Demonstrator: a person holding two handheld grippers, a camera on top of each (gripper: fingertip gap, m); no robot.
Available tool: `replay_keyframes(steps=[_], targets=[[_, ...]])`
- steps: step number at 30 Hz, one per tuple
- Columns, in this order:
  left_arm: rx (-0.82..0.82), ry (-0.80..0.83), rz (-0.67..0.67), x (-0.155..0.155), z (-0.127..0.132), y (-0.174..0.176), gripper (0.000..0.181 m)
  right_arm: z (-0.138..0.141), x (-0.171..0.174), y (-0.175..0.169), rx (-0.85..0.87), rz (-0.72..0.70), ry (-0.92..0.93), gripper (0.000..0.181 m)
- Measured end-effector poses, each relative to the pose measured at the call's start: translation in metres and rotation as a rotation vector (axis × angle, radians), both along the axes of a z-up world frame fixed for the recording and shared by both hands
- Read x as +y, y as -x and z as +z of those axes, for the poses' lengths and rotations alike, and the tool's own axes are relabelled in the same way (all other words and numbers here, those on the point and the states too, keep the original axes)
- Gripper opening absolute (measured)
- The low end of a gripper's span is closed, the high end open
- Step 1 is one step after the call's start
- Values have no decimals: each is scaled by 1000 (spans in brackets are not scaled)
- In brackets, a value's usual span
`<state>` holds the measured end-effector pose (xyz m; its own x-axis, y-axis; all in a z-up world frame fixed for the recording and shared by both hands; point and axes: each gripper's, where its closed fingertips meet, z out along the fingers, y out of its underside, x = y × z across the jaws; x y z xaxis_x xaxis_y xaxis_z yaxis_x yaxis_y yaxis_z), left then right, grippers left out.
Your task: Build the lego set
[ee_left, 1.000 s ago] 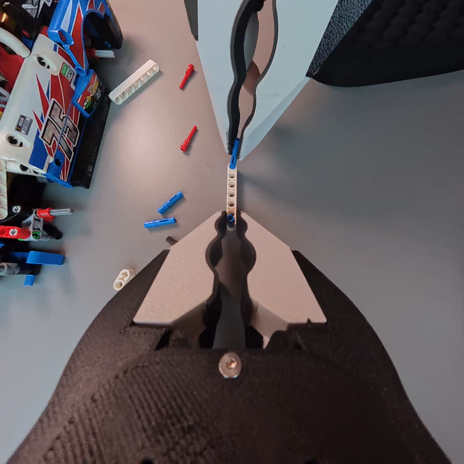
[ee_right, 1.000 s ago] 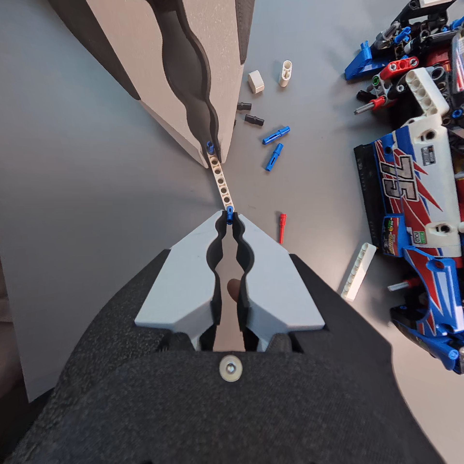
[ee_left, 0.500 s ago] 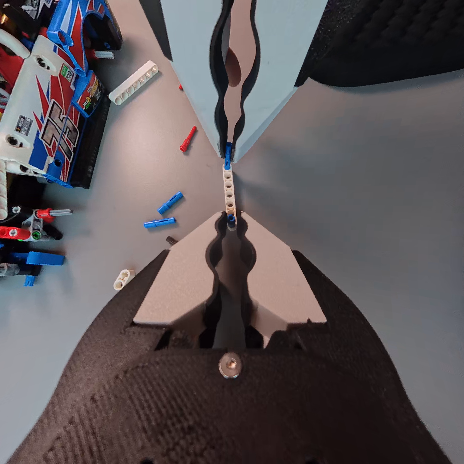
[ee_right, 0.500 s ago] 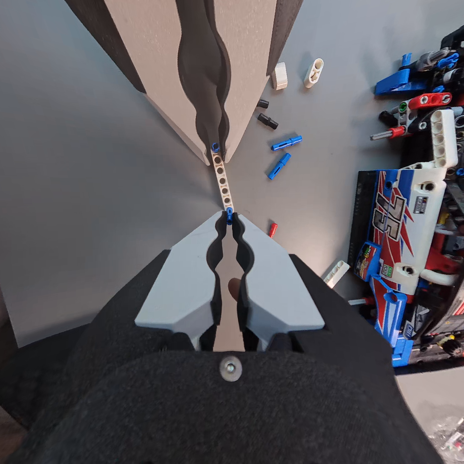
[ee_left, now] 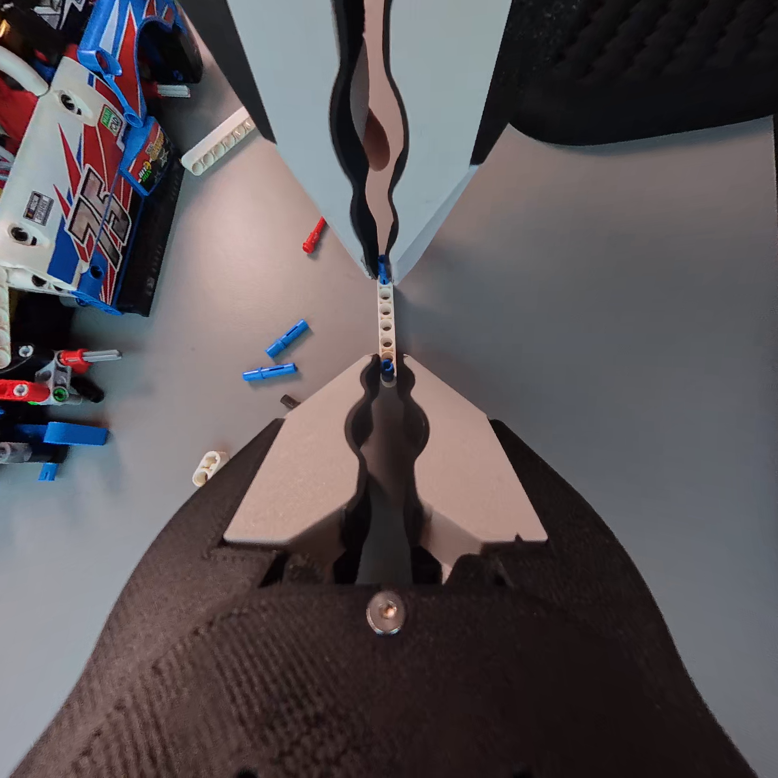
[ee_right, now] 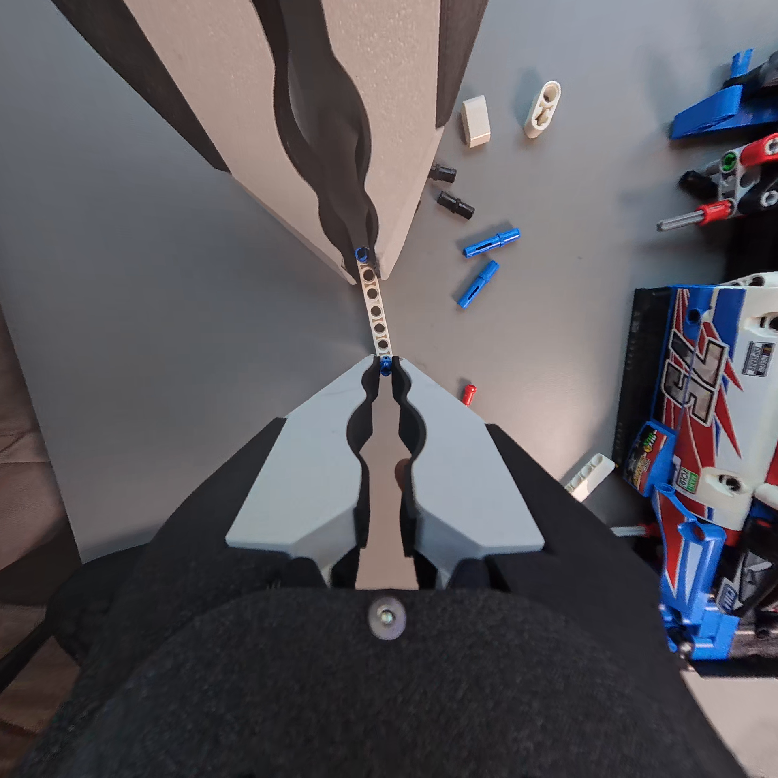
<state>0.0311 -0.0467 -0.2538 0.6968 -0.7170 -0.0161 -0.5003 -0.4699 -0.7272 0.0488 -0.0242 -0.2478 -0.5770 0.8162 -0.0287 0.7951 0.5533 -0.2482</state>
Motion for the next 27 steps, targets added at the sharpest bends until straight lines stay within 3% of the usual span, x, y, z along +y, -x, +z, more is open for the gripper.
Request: replay_keyframes(steps=[3, 9, 24, 27], targets=[[5, -2, -2, -1, 0, 0, 6, 6, -2, 0, 85, -10, 55, 12], [4, 2, -3, 0, 0, 0, 6, 11, -2, 0, 163, -63, 95, 7], [-17, -2, -8, 0, 1, 1, 6, 9, -2, -1, 102, -39, 57, 2], [-59, 13, 11, 1, 5, 5, 6, 12, 0, 5, 231, -35, 39, 12]])
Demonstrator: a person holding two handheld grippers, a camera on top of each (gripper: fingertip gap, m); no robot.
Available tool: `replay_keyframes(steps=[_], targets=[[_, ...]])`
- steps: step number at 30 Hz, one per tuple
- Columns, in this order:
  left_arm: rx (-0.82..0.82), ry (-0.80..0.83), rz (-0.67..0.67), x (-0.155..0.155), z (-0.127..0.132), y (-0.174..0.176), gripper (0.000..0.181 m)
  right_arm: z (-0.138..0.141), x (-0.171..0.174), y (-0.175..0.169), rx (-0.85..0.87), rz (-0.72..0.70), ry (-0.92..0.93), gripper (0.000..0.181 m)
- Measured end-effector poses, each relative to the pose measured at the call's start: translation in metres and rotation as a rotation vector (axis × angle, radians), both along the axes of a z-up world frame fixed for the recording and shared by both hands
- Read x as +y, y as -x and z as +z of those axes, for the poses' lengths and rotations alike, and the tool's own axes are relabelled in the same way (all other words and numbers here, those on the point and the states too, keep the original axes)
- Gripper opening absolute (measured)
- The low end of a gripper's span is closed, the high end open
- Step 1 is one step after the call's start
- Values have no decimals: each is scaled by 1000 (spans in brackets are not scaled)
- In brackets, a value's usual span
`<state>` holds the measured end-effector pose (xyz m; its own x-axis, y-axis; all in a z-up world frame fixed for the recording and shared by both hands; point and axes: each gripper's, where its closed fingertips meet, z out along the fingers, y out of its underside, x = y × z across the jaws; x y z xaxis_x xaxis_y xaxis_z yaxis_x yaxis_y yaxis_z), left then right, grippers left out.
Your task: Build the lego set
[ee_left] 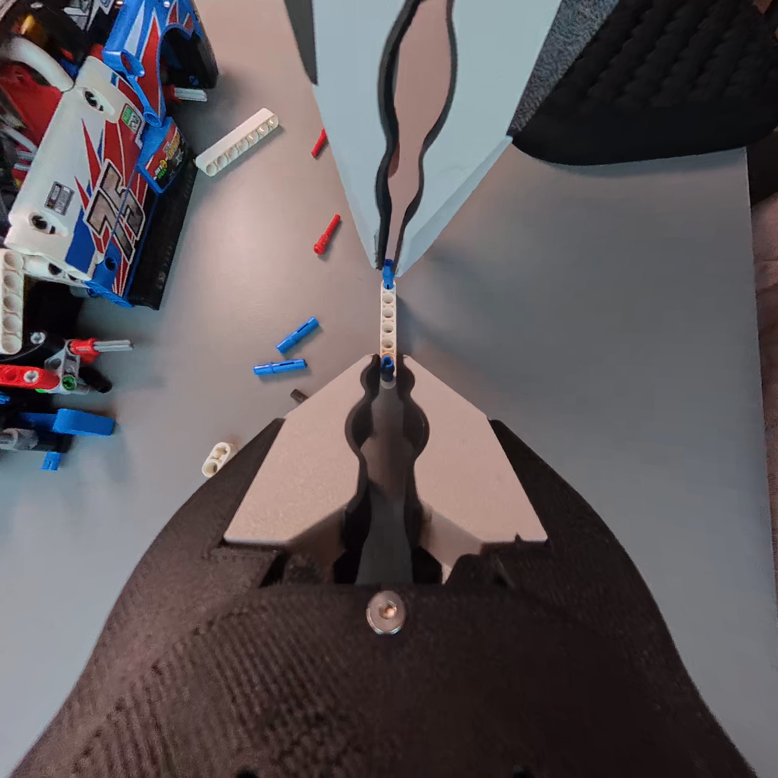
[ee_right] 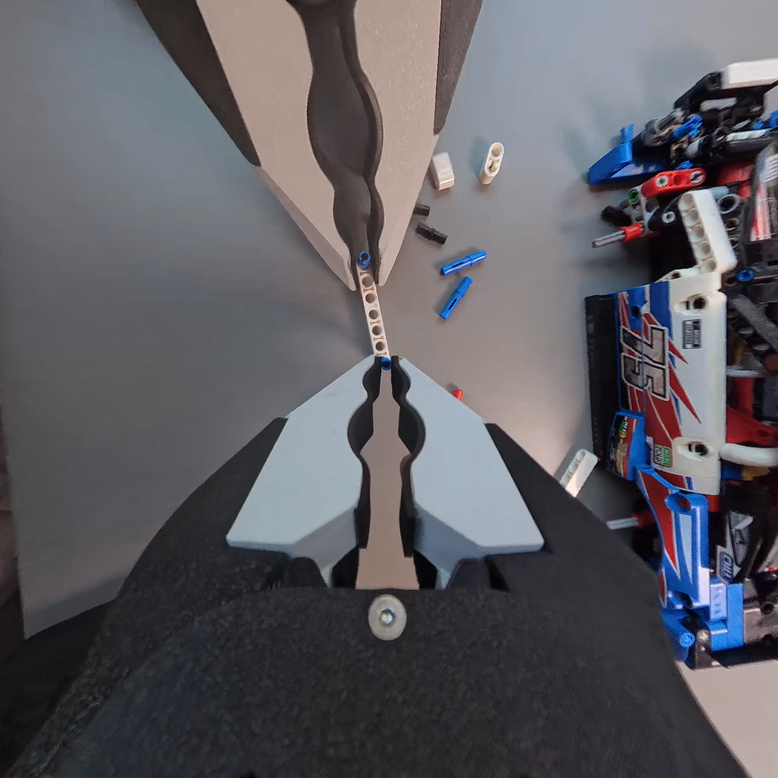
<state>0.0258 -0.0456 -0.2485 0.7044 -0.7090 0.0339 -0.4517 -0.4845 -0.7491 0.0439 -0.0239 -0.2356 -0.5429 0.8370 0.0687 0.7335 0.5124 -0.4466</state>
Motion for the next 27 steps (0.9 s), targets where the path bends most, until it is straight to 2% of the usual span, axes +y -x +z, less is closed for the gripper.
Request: replay_keyframes(steps=[3, 6, 8, 13, 16, 27], targets=[[-151, 54, 16, -1, 13, 4, 6, 21, -8, 9, 226, 0, 57, 29], [-320, 134, 3, -5, 25, 4, 5, 34, -5, 12, 431, 94, -151, 39], [-435, 197, -8, -8, 30, 0, 6, 40, -11, 13, 524, 138, -225, 42], [-626, 278, -1, -8, 42, -4, 6, 27, -9, 17, 523, 182, -414, 41], [-658, 300, 25, -6, 41, -2, 5, 27, -3, 22, 527, 128, -448, 29], [-729, 297, 110, 4, 45, 3, 6, 24, 8, 25, 484, 85, -487, 25]])
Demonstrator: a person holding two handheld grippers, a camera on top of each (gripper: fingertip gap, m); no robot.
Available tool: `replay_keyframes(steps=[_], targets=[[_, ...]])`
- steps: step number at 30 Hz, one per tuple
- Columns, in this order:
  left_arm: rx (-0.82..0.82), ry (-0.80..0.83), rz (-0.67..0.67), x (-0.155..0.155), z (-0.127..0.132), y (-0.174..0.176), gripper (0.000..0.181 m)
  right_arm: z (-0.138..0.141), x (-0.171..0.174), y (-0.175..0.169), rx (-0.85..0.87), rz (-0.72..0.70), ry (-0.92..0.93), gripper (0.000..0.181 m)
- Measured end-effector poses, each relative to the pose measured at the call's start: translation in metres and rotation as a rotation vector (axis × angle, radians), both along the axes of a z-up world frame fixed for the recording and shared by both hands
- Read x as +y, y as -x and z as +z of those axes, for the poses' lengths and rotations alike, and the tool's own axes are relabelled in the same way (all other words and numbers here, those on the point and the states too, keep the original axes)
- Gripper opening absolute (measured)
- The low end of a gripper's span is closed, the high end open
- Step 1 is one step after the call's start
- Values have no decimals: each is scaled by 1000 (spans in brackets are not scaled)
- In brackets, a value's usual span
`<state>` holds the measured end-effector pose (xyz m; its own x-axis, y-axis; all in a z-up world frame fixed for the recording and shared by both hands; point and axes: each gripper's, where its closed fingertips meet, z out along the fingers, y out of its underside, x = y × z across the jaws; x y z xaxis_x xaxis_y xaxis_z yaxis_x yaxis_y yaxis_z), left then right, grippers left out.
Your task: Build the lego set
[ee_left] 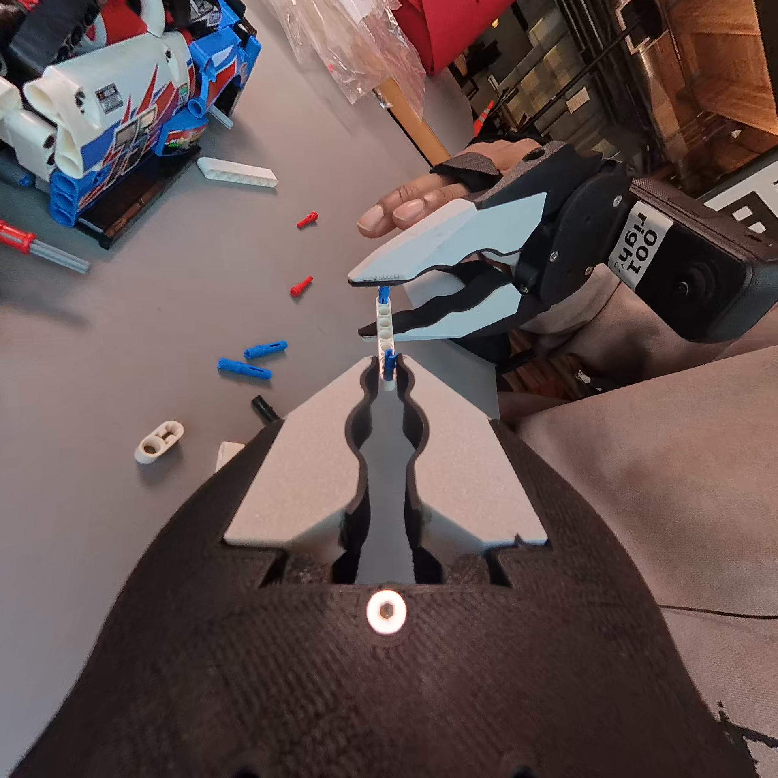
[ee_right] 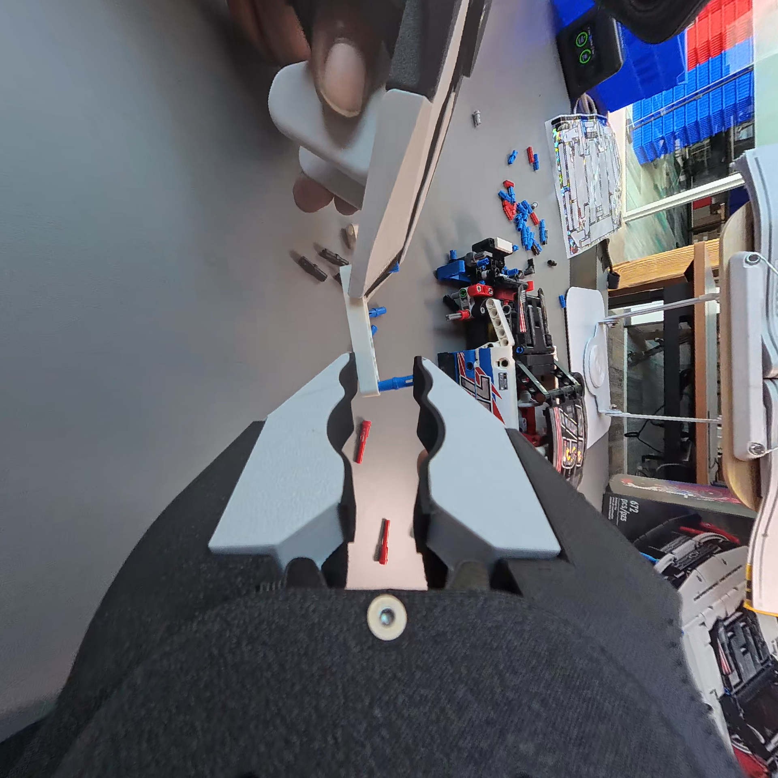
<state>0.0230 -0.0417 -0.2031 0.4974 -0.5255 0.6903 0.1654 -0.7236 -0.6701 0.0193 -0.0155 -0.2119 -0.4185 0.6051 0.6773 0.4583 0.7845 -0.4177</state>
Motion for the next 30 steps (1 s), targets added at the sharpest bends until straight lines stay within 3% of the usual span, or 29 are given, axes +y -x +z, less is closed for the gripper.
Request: replay_keyframes(steps=[2, 3, 13, 18, 22, 26, 30], targets=[[-12, 0, 6, 1, 1, -1, 6, 0, 1, 0, 2, 7, -22, 25], [-14, -5, 10, 1, 1, -1, 8, 0, 1, 0, 4, 9, -24, 16], [29, -79, 75, 8, 8, 1, 5, 14, 2, 10, 48, 1, -71, 17], [28, -63, 89, 9, 6, 3, 5, 12, -6, 13, 48, -4, -81, 33], [27, -56, 72, 8, 5, 1, 5, 10, -10, 16, 57, 27, -109, 8], [31, -93, 54, 7, 12, 5, 18, 15, -6, 16, 98, 11, -34, 6], [42, -157, 69, 9, 20, 8, 5, 21, 0, 15, 139, -3, -29, 6]])
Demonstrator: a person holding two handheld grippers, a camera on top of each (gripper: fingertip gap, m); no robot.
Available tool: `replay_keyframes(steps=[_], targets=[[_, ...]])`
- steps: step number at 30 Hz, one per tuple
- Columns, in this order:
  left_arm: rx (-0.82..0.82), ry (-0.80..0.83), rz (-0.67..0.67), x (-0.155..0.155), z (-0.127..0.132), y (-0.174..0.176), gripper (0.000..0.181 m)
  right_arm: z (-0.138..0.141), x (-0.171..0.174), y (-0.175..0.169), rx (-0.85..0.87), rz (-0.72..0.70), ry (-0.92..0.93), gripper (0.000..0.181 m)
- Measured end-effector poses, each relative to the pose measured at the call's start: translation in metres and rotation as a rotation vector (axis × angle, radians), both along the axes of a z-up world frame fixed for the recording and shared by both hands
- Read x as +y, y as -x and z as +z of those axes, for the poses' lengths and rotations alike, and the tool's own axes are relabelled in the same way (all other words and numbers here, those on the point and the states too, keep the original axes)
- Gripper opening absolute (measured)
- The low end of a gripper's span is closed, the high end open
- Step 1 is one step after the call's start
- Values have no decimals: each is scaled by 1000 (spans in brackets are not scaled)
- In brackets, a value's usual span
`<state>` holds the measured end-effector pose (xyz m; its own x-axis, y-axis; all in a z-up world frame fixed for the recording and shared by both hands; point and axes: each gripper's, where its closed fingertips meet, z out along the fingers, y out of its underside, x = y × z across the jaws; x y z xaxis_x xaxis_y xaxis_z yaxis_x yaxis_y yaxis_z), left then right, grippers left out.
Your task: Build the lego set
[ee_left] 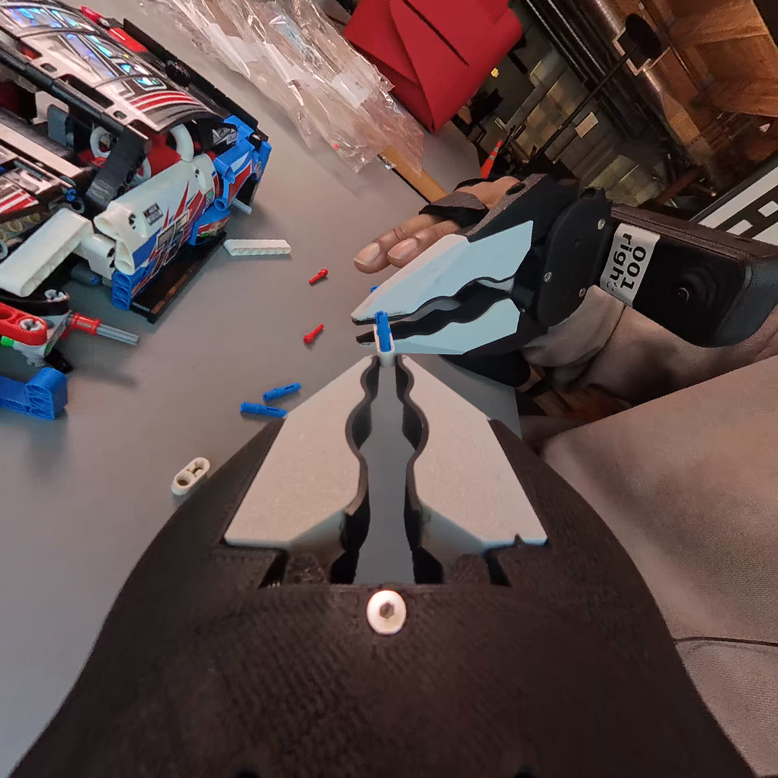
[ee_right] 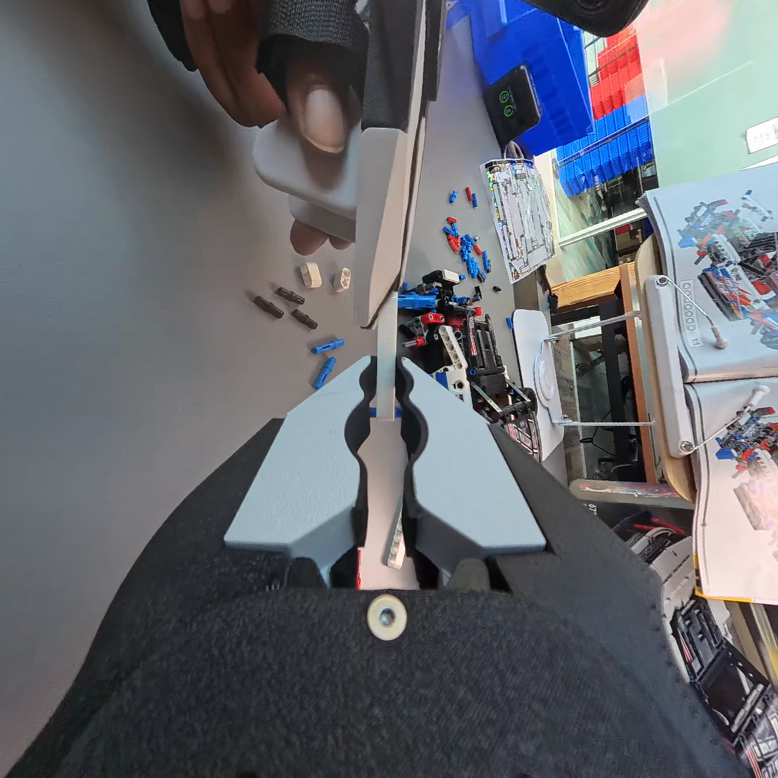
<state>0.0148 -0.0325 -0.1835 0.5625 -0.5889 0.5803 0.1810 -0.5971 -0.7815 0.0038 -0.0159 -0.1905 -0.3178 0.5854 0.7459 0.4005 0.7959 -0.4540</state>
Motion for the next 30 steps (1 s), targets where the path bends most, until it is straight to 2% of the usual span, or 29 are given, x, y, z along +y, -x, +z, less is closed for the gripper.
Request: replay_keyframes(steps=[3, 6, 8, 11, 15, 17, 19, 20, 30], targets=[[10, -7, 17, 2, -3, 0, 6, -3, 2, 1, -1, -5, -48, 6], [-8, 0, 25, 4, -2, 0, 16, -6, 4, 3, -3, -30, -97, 6], [11, -4, 62, 7, -5, 4, 6, -6, 4, 4, 5, -32, -128, 6], [2, -5, 69, 7, -3, 6, 5, -3, 4, 6, 12, -37, -125, 6], [-5, 7, 22, 3, -3, 2, 5, 4, -8, 9, 50, 45, -91, 38], [1, 8, -12, -1, -4, -3, 5, 3, -14, 10, 34, 95, -112, 43], [-3, 12, -36, -4, -4, -8, 5, 3, -21, 11, 37, 148, -127, 39], [-11, 15, -45, -5, -4, -9, 5, 4, -23, 12, 52, 163, -134, 30], [-165, 60, -67, -7, 8, -7, 7, 14, -26, 13, 107, 146, -33, 23]])
